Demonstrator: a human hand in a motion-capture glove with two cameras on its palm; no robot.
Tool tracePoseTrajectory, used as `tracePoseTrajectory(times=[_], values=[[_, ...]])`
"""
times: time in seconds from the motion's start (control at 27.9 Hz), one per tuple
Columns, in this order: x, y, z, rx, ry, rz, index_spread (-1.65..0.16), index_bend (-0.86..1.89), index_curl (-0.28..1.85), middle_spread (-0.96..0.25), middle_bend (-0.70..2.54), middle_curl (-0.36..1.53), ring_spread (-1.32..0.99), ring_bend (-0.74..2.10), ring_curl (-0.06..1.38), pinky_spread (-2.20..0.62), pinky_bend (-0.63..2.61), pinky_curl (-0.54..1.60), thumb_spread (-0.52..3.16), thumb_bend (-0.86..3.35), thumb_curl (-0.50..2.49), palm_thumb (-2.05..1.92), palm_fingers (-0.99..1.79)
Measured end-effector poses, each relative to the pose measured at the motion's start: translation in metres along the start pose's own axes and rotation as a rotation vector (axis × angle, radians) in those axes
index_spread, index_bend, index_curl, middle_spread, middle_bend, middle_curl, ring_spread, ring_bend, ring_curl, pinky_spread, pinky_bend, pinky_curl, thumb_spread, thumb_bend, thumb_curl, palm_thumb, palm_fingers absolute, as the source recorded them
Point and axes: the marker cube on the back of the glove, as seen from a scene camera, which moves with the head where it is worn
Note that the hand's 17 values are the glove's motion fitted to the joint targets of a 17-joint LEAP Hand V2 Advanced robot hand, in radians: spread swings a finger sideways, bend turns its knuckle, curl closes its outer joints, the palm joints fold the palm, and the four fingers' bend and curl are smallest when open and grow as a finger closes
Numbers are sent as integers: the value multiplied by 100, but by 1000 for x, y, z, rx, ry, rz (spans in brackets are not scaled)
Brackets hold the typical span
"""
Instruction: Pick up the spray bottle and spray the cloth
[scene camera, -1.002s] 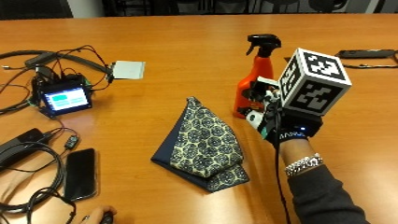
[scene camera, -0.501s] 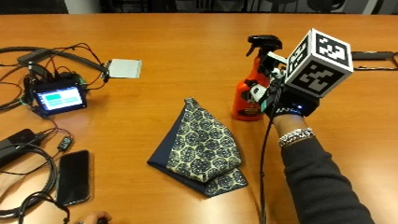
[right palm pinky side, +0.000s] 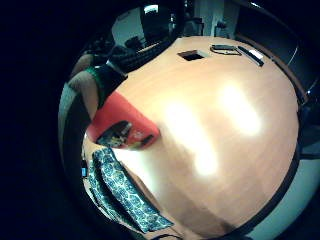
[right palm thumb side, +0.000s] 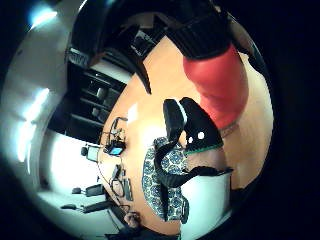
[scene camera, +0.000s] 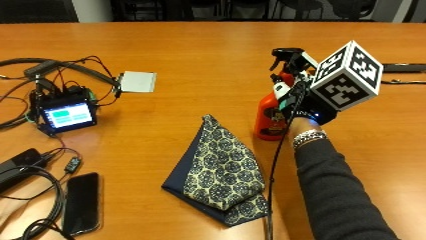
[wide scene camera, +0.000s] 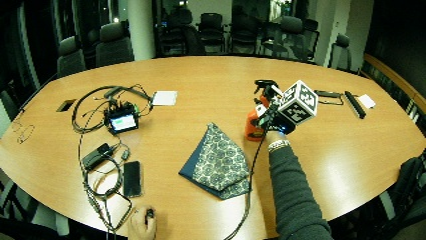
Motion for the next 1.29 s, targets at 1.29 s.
tracePoseTrajectory(times=[1.29], values=[[44,-4,17,316,-540,6,-27,20,40,-20,39,47,-16,56,44,-18,28,37,86,-3,46,92,132]])
